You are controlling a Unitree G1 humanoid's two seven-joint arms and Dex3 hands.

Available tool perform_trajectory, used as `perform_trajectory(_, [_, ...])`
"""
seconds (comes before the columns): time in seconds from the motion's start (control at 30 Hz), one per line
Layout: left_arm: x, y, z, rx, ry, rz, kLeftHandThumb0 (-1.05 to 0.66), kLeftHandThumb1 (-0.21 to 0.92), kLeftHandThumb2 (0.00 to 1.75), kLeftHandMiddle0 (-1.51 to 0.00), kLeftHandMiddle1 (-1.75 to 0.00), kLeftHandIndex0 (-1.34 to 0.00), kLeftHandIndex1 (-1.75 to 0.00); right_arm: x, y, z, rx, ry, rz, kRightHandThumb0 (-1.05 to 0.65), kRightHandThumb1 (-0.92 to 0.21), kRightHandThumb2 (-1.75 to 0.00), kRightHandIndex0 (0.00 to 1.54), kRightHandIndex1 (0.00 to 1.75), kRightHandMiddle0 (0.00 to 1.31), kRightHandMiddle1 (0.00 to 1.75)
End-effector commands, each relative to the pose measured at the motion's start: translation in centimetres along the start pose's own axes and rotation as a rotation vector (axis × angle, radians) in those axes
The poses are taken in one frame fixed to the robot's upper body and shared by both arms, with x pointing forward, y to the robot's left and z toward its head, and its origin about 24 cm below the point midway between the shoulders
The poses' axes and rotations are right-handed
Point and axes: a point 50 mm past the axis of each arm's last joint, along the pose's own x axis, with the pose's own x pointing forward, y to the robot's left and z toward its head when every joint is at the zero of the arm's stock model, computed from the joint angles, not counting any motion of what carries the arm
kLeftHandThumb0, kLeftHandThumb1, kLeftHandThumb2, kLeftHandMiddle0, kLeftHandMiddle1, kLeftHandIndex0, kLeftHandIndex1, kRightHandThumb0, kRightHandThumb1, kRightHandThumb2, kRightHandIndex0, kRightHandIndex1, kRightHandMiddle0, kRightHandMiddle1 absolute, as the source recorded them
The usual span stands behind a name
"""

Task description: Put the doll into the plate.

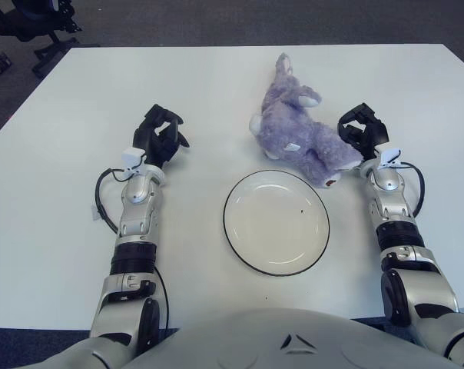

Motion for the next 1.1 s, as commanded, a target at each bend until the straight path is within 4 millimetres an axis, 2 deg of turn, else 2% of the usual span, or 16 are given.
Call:
perform_trajectory(0.0, [-1.4,0.2,-1.8,-0.003,0.083,0.021,-0.25,0.92,0.44,-0.86,-1.75,-0.54,-1.75,-0.6,0.0,-1.2,-0.011,0.061,0.01,-0.4,-0.6,-0.95,0.91,1.75,0.41,1.75])
perform_trajectory(0.07, [-1.5,0.0,-1.9,-0.004,0.082,0.02,-0.25,0.92,0.44,-0.86,-1.75,-0.54,-1.75,-0.6,-0.2,-1.2,0.006,0.07,-0.003,-0.4,-0.6,-0.95,0.91,1.75,0.41,1.75])
perform_trajectory(0.17, [-1.6,-0.2,-1.9,-0.006,0.082,0.019,-0.25,0.92,0.44,-0.86,-1.75,-0.54,-1.75,-0.5,-0.6,-1.3,0.035,0.088,-0.026,-0.38,-0.68,-0.8,0.81,1.73,0.38,1.71])
perform_trajectory(0.5, [-1.7,-0.5,-2.0,-0.006,0.08,0.016,-0.25,0.92,0.44,-0.86,-1.75,-0.54,-1.75,0.1,-1.6,-0.9,0.069,0.118,-0.031,-0.36,-0.89,-0.4,0.7,1.62,0.4,1.56])
perform_trajectory(0.77, [-1.7,-0.6,-2.0,-0.002,0.08,0.015,-0.24,0.92,0.44,-0.86,-1.75,-0.54,-1.75,1.0,-2.0,0.1,0.051,0.104,-0.035,-0.36,-0.92,-0.32,0.68,1.58,0.42,1.53])
perform_trajectory(0.9, [-1.6,-0.6,-2.1,0.0,0.08,0.015,-0.24,0.92,0.44,-0.86,-1.75,-0.55,-1.75,1.3,-1.9,1.7,-0.089,-0.067,-0.044,-0.36,-0.92,-0.31,0.67,1.52,0.42,1.52])
perform_trajectory(0.97, [-1.6,-0.6,-2.1,-0.001,0.08,0.015,-0.24,0.92,0.44,-0.87,-1.75,-0.55,-1.75,1.4,-1.9,2.3,-0.145,-0.136,-0.041,-0.15,-0.92,-0.25,0.64,1.42,0.4,1.4])
perform_trajectory(1.07, [-1.6,-0.6,-2.1,-0.001,0.08,0.014,-0.24,0.92,0.44,-0.87,-1.75,-0.55,-1.75,1.9,-2.4,3.4,-0.255,-0.234,-0.029,-0.06,-0.92,-0.23,0.58,1.38,0.43,1.35])
